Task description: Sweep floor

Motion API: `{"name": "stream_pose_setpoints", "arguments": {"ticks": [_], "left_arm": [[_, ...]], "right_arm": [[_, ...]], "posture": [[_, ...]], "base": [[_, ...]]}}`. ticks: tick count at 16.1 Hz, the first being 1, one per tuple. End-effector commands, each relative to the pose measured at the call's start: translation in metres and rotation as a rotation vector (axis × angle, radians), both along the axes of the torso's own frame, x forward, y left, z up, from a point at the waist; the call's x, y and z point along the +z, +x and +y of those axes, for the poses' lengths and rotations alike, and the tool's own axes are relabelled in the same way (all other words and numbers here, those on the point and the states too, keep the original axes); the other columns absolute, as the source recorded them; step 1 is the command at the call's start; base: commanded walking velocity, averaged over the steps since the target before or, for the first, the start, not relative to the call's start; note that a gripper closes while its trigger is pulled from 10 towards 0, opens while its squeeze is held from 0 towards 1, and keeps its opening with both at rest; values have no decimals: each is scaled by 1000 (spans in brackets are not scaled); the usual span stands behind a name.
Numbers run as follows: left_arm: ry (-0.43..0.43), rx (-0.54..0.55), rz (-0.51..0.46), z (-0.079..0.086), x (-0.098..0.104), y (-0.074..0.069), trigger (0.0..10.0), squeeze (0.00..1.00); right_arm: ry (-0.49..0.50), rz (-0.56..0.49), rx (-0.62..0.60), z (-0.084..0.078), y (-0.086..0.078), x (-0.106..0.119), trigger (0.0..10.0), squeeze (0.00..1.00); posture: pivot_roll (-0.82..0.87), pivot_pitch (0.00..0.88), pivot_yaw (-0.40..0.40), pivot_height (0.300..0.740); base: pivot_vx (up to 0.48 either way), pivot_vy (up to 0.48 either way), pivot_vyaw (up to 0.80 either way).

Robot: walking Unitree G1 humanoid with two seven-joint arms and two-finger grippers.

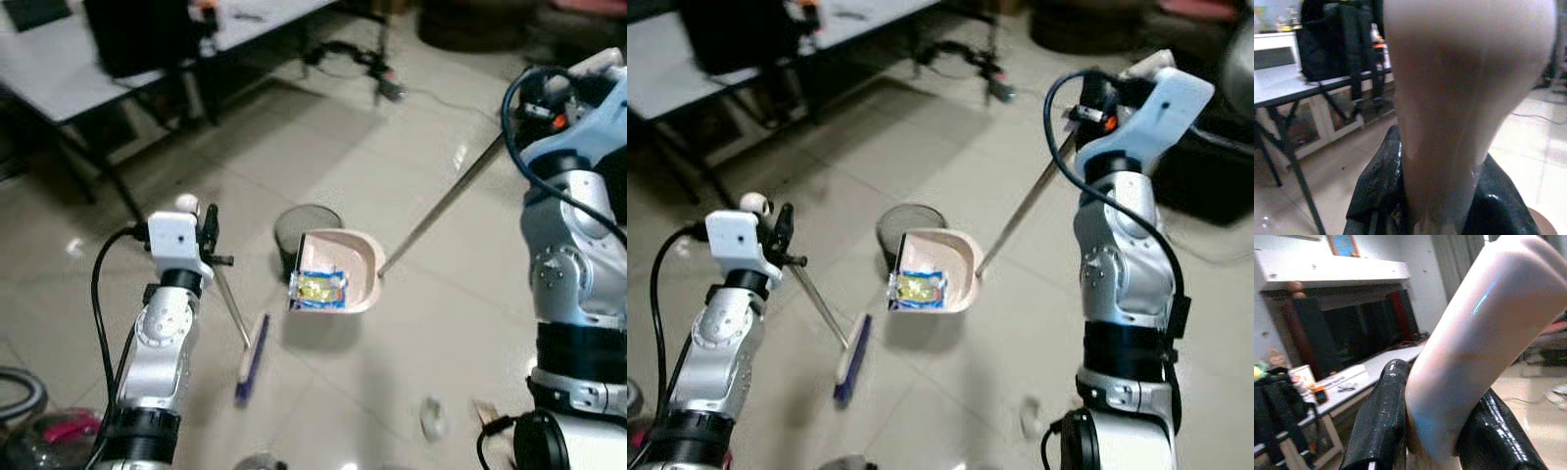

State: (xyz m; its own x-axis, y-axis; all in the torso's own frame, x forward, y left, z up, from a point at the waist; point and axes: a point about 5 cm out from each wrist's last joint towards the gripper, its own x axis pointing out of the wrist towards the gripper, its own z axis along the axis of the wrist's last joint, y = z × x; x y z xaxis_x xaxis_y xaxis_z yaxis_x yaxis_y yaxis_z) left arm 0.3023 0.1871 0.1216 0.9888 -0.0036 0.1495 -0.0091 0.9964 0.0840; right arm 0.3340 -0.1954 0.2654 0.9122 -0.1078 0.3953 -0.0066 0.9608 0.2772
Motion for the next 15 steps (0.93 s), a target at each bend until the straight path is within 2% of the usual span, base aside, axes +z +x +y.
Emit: {"name": "stream_pose_setpoints", "arguments": {"ticks": [1,8,13,15], "left_arm": [[22,9,-42,4,10,1,10000,0],[32,-17,-23,-2,6,1,10000,0],[29,-20,-21,-4,6,2,10000,0],[28,-22,-21,-4,6,3,10000,0]], "right_arm": [[21,-68,24,6,-4,15,10000,0],[40,-74,-6,1,-5,16,10000,0],[67,-86,-24,-4,-6,16,10000,0],[76,-86,-37,-6,-6,16,10000,0]], "posture": [[-64,26,44,740],[-64,27,48,740],[-64,27,51,740],[-63,25,52,740]], "base": [[398,0,0],[396,0,0],[395,0,-686],[388,0,0]]}}
